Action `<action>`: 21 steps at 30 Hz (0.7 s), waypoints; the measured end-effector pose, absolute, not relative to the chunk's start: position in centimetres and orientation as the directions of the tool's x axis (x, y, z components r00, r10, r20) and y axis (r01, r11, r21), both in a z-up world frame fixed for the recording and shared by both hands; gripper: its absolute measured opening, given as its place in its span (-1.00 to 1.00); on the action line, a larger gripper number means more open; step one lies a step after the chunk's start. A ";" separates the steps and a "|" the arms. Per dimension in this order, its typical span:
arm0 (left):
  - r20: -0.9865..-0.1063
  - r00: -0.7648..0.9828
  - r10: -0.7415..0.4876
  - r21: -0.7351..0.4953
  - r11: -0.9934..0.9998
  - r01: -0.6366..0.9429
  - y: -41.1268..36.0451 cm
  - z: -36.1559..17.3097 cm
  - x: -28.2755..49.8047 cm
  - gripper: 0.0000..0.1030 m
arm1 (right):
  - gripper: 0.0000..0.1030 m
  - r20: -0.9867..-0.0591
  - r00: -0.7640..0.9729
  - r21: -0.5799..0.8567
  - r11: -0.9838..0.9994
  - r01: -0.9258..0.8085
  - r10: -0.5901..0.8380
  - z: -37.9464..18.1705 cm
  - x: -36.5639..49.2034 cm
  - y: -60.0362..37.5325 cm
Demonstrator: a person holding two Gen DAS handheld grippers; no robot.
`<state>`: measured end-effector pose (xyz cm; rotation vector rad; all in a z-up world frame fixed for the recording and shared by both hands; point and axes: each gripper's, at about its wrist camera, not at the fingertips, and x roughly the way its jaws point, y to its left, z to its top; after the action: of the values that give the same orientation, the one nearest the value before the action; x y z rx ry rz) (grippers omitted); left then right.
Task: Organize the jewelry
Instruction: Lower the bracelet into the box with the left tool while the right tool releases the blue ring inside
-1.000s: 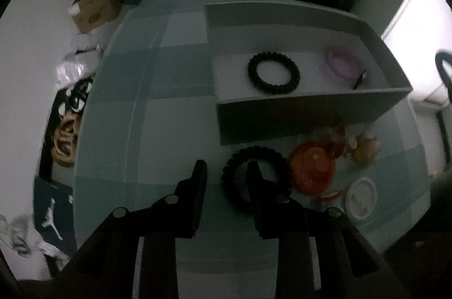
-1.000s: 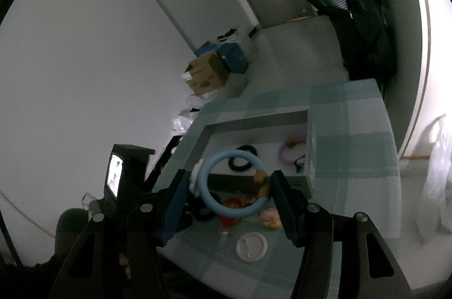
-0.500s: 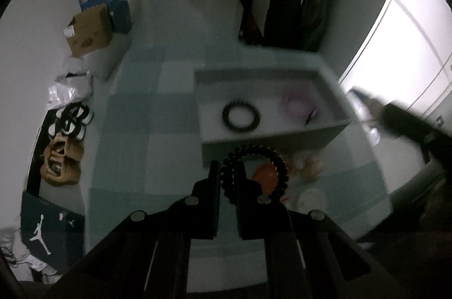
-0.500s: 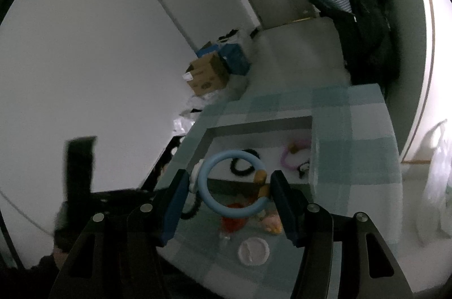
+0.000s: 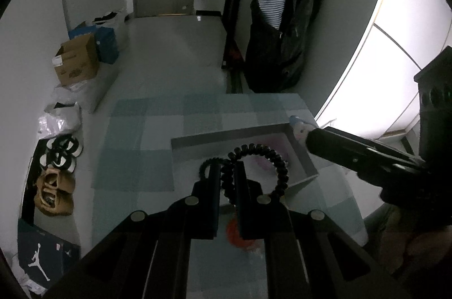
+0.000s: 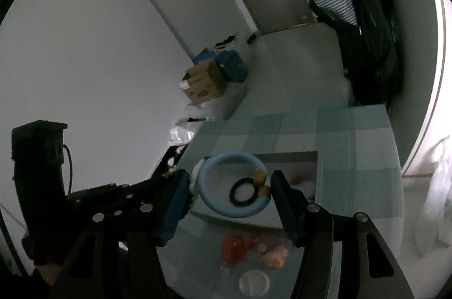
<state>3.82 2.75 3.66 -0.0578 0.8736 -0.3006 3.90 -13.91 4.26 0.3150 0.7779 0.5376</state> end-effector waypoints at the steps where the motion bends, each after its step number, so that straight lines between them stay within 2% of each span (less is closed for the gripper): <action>1: -0.746 0.601 -0.287 -0.176 0.955 0.237 2.7 3.6 4.1 -0.90 | 0.14 -0.582 0.587 0.460 0.823 -0.334 0.563 4.1 4.3 -13.9; 21: -0.796 0.482 -0.366 -0.297 0.930 0.215 2.6 0.3 8.6 -0.90 | 0.14 -0.683 0.507 0.442 0.850 -0.286 0.526 1.4 8.7 -12.4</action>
<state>8.60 2.58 0.29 -0.1649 1.0079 -0.3559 8.72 -12.40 1.42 0.2881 0.9171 0.4978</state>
